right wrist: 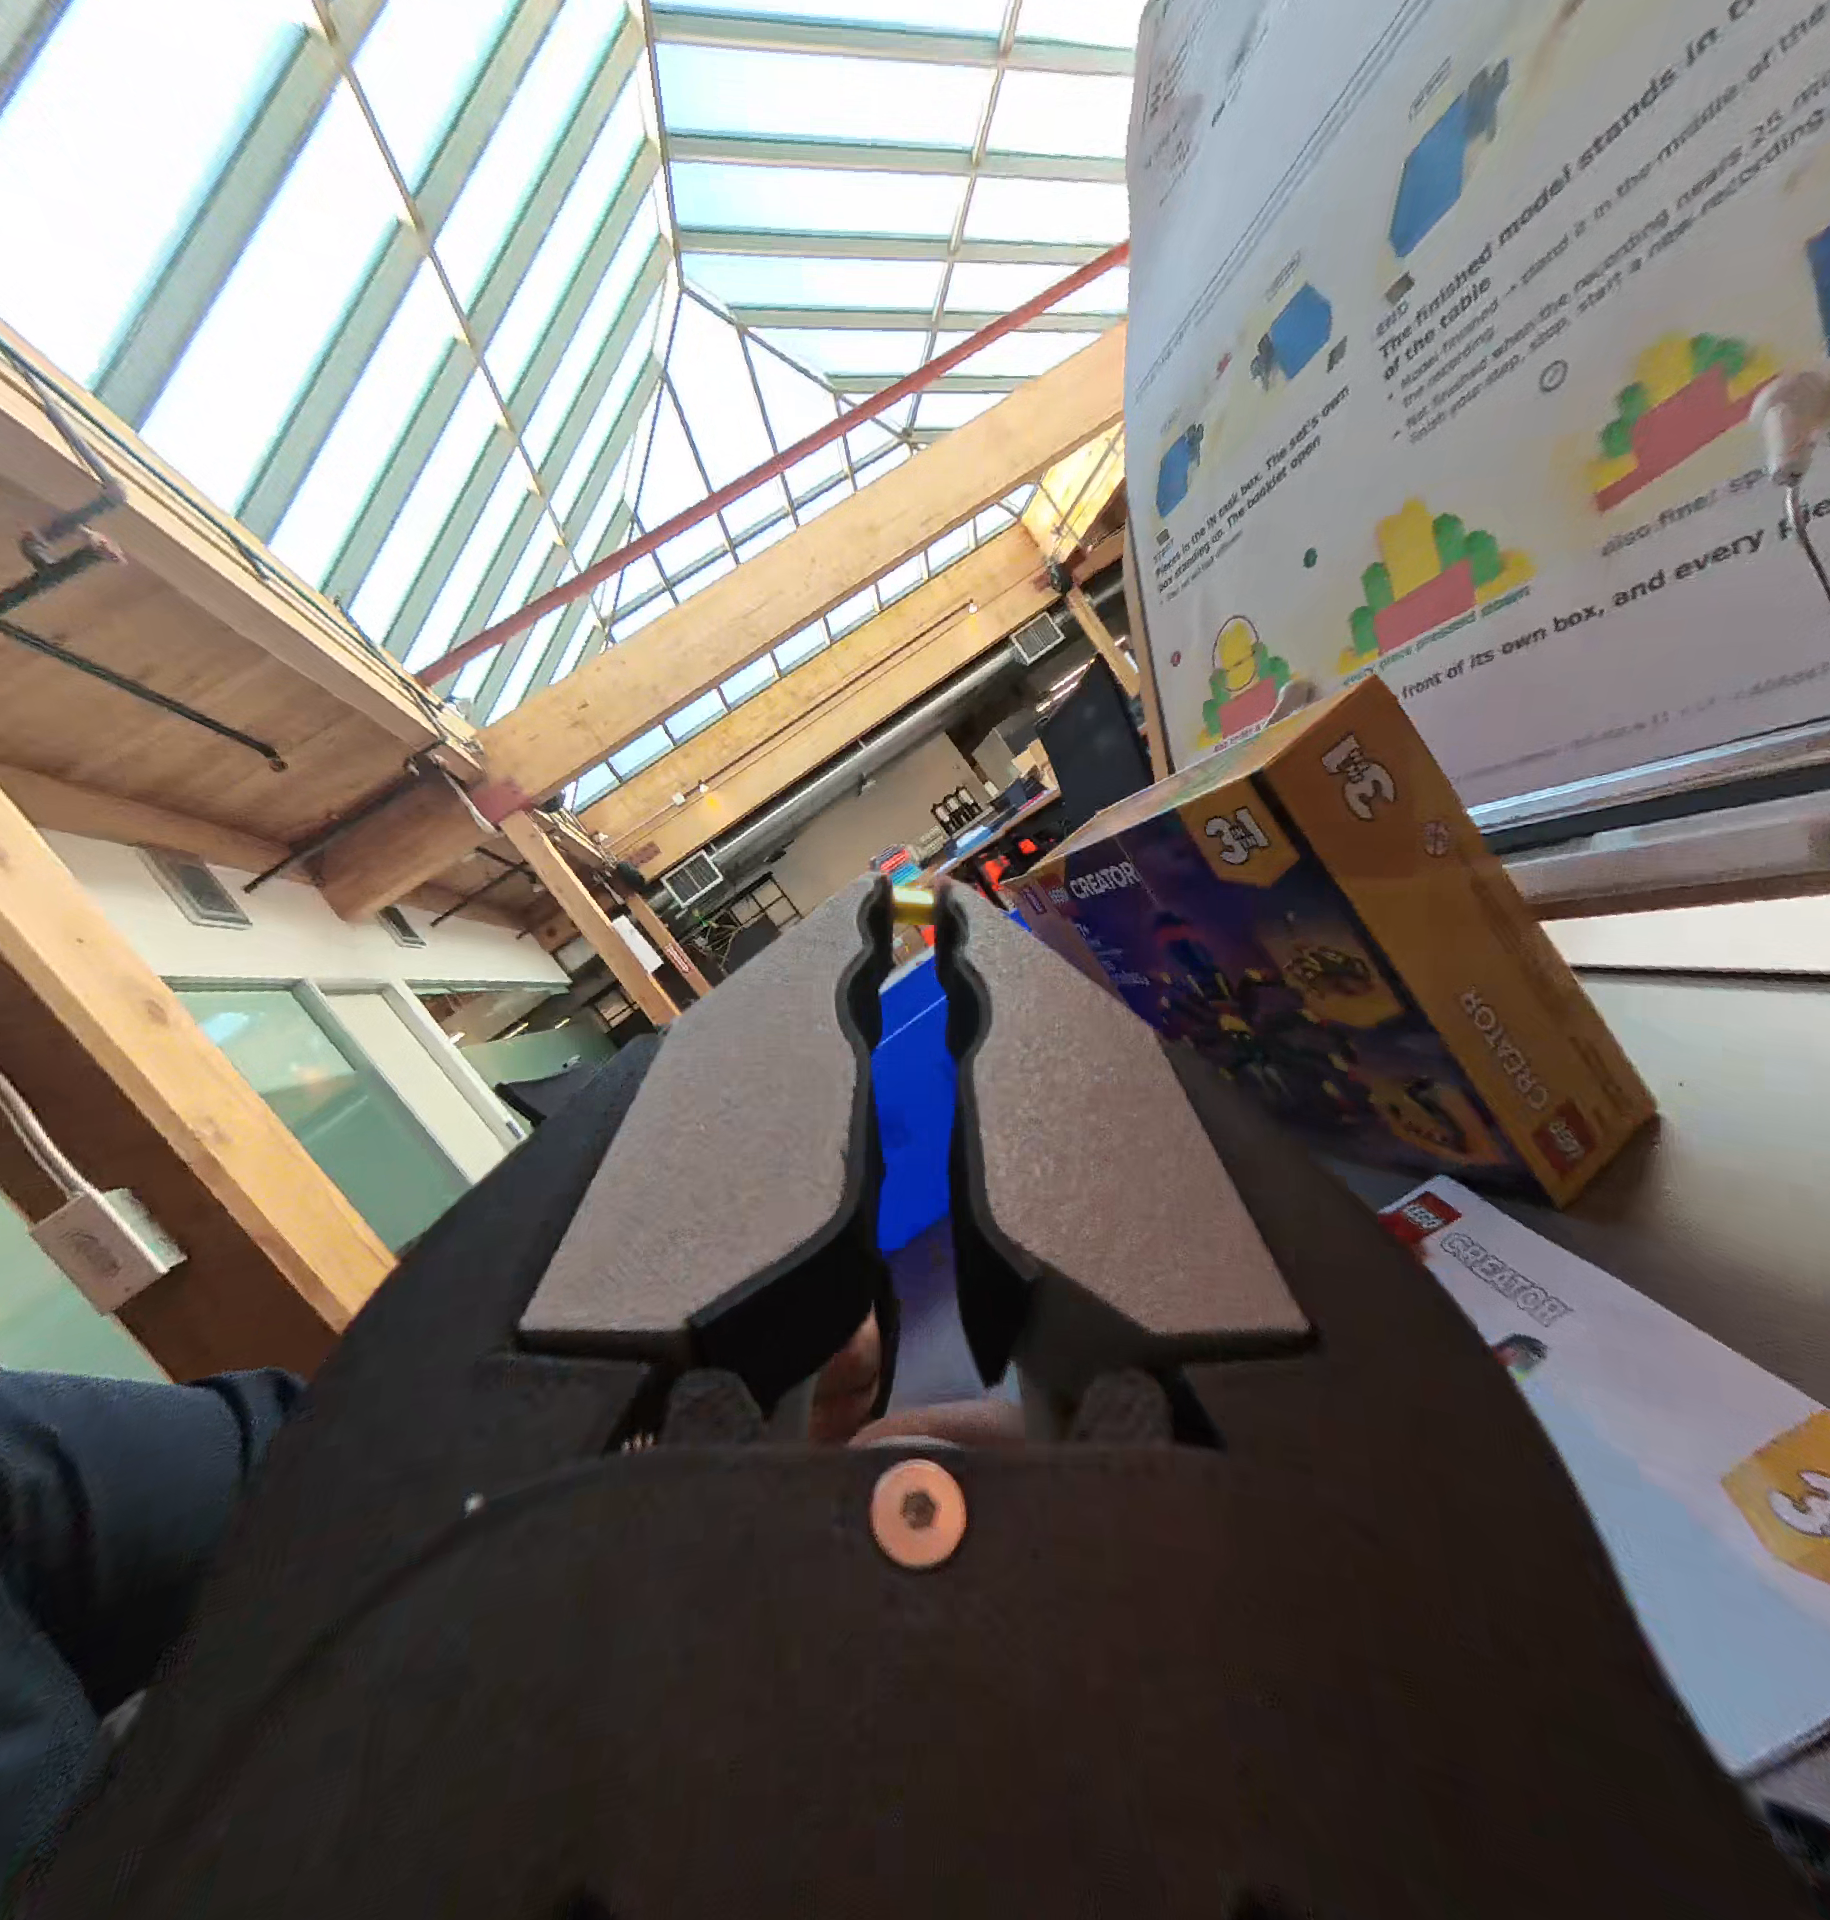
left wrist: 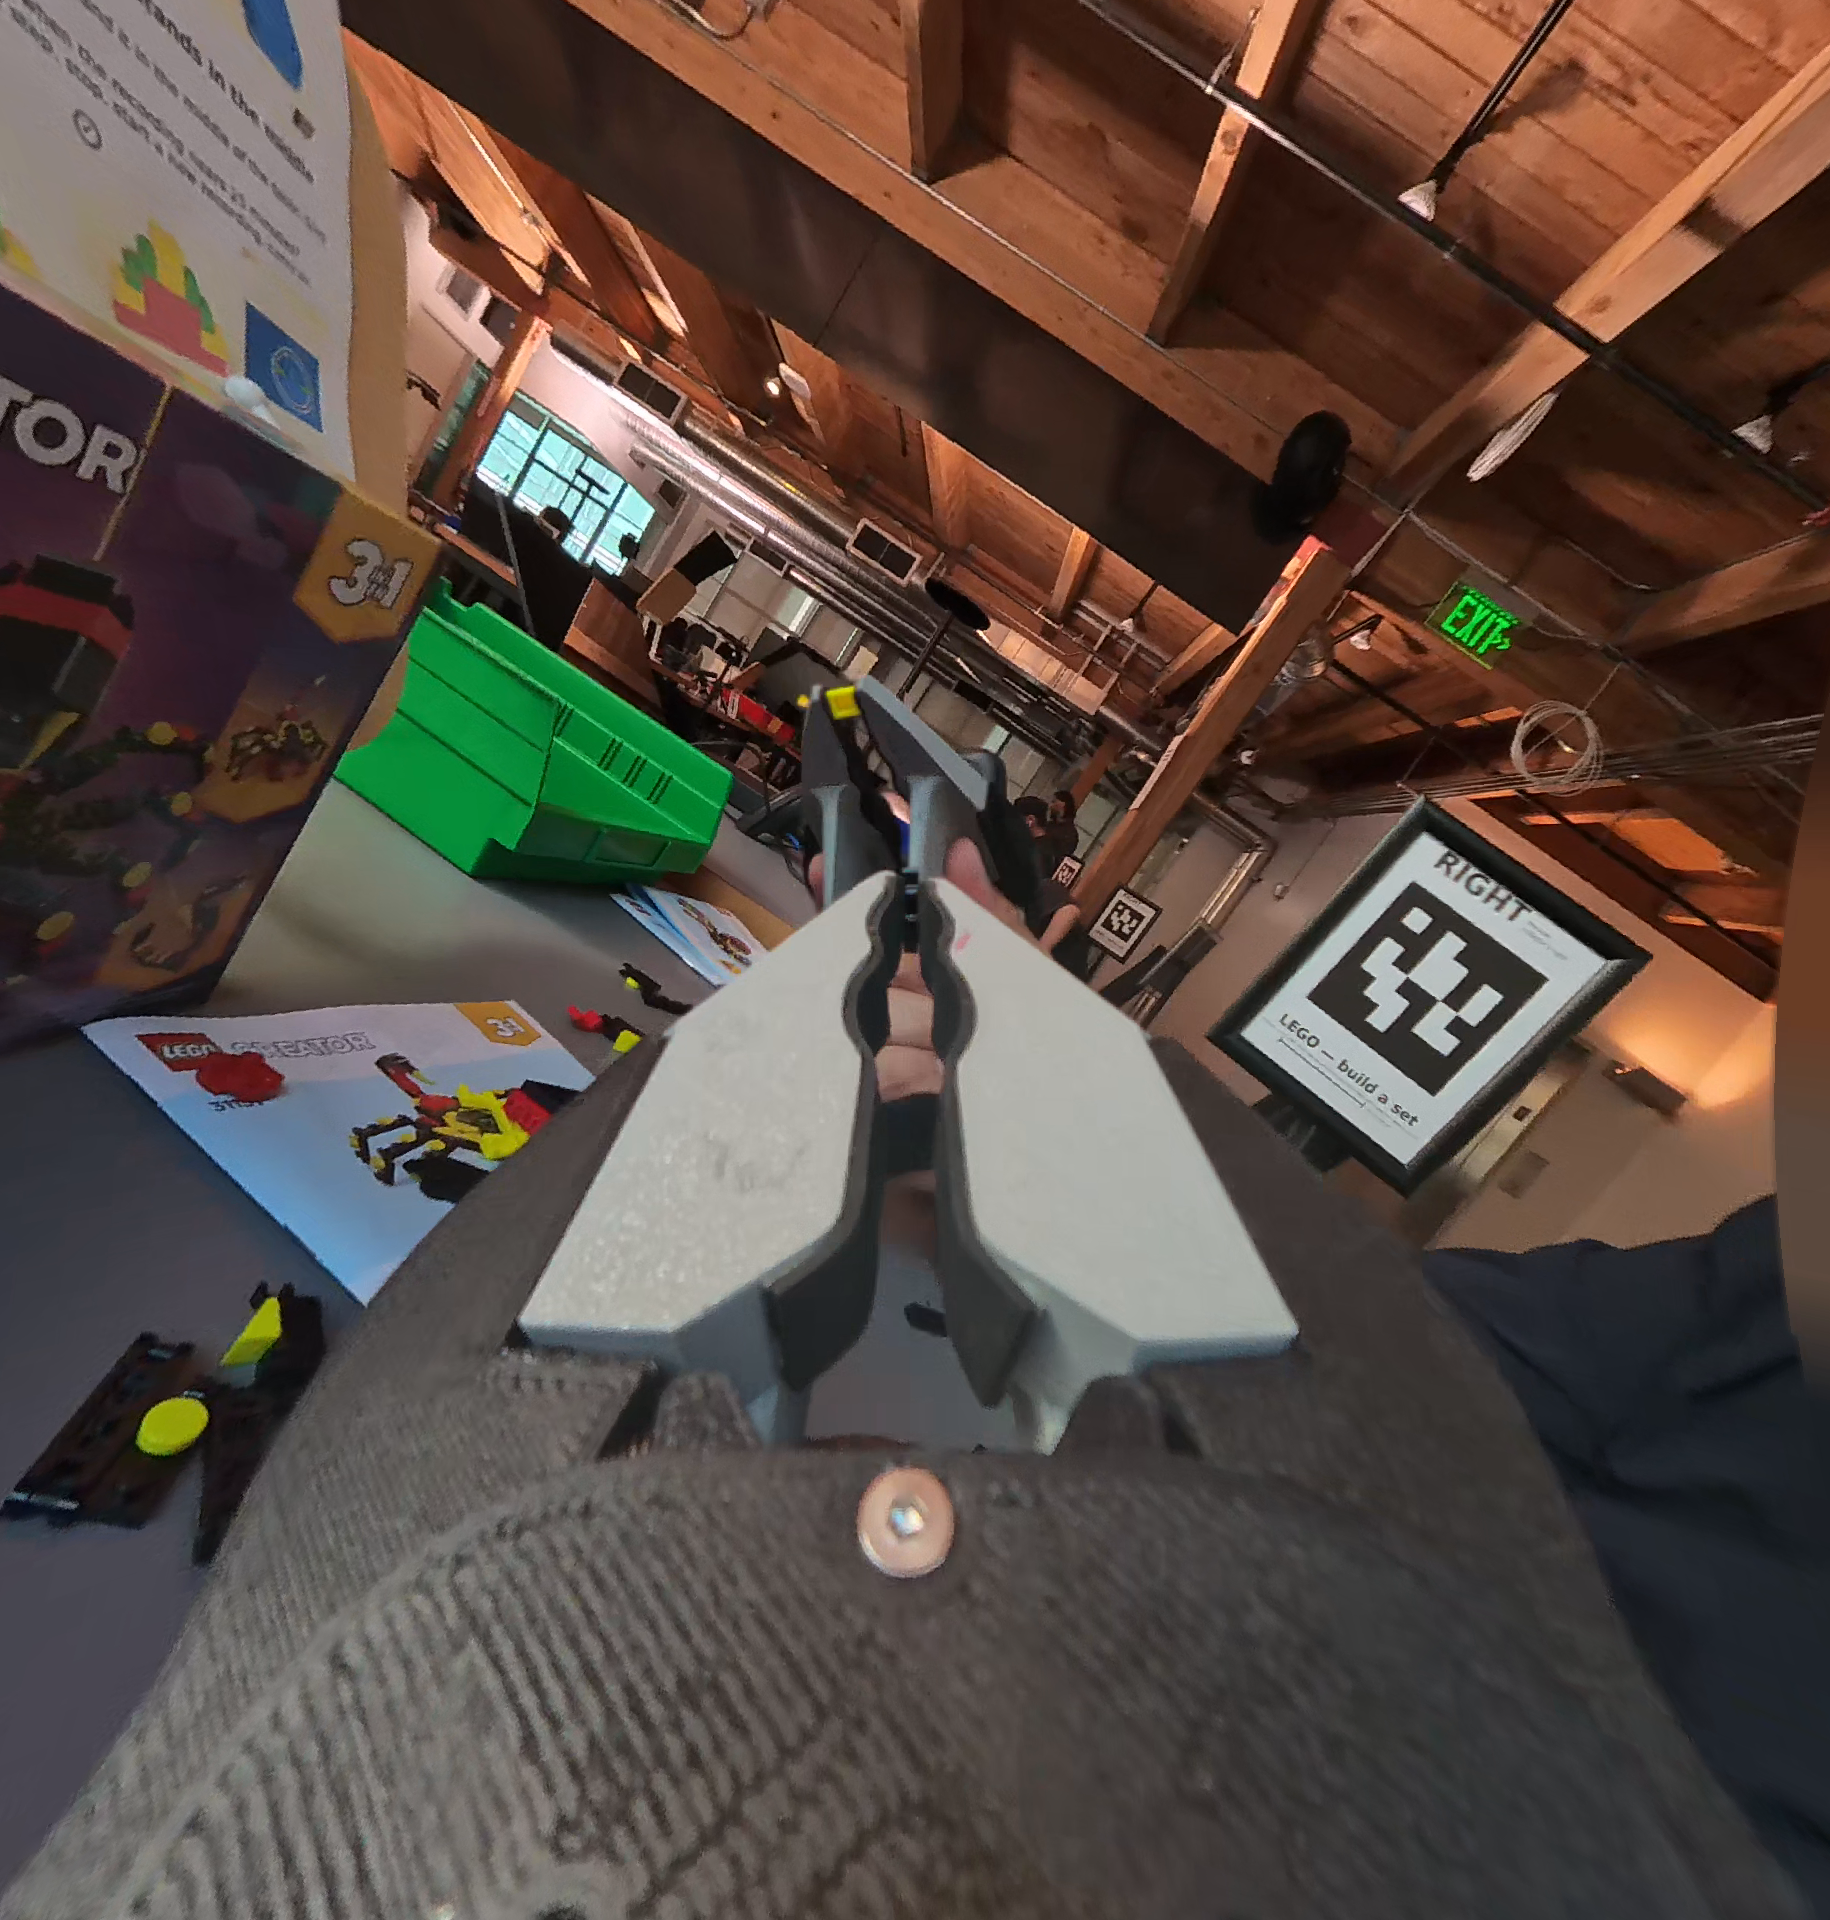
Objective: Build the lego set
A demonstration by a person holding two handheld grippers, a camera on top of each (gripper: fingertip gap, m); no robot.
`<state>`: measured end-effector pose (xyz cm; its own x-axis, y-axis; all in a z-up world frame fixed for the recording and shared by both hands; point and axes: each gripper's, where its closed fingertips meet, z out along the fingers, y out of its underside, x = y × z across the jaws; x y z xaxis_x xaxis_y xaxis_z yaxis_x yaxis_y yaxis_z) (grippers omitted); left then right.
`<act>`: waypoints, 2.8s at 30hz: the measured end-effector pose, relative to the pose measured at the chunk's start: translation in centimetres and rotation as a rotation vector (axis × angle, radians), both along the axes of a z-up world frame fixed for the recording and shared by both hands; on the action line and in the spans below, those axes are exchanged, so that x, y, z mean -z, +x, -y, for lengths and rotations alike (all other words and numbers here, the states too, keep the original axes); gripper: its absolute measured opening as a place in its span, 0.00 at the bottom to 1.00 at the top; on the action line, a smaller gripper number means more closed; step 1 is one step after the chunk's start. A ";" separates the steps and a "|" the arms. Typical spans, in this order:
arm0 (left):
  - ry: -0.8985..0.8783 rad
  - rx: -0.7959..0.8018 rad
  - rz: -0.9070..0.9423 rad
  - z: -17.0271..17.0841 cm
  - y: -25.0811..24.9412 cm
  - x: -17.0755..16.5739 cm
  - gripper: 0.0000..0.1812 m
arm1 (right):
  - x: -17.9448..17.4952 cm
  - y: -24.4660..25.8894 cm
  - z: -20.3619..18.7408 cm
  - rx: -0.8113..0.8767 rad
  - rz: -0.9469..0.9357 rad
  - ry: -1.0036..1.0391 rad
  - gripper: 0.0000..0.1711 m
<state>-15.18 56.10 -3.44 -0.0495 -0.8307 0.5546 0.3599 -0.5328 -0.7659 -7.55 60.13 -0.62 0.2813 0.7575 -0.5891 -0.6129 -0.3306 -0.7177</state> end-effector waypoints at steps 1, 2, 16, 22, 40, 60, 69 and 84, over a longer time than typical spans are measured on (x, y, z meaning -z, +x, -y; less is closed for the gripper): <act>-0.009 0.010 -0.013 -0.1 0.2 0.4 0.00 | 0.0 -0.2 0.2 -0.010 0.025 0.015 0.03; -0.031 0.016 -0.016 -0.3 0.3 0.7 0.00 | -0.2 -0.7 0.7 -0.053 0.042 0.032 0.02; 0.102 -0.093 -0.412 -2.5 -1.2 4.5 0.00 | 10.8 -6.5 5.1 -0.464 0.856 -0.071 0.06; 0.080 -0.065 -0.418 -2.1 -0.9 4.7 0.00 | 12.0 -6.2 4.1 -0.436 0.854 -0.149 0.13; -0.031 -0.001 -0.360 -2.0 -0.8 4.9 0.00 | 16.5 -4.0 3.8 -0.317 1.343 -0.079 0.25; -0.055 0.187 -0.338 0.4 0.2 4.9 0.00 | 9.1 -7.4 4.3 -0.268 0.926 0.221 0.20; -0.015 0.228 -0.356 0.9 -0.1 5.0 0.00 | 10.1 -8.2 5.8 -0.364 0.929 0.246 0.01; -0.069 0.226 -0.405 0.0 -0.6 5.9 0.07 | 9.3 -7.4 4.5 -0.348 0.783 0.142 0.00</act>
<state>-15.80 56.09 -9.33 0.0070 -0.7848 0.6197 -0.0920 -0.6176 -0.7811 -14.92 55.60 -9.95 0.3048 0.9276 -0.2160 0.1944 -0.2826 -0.9393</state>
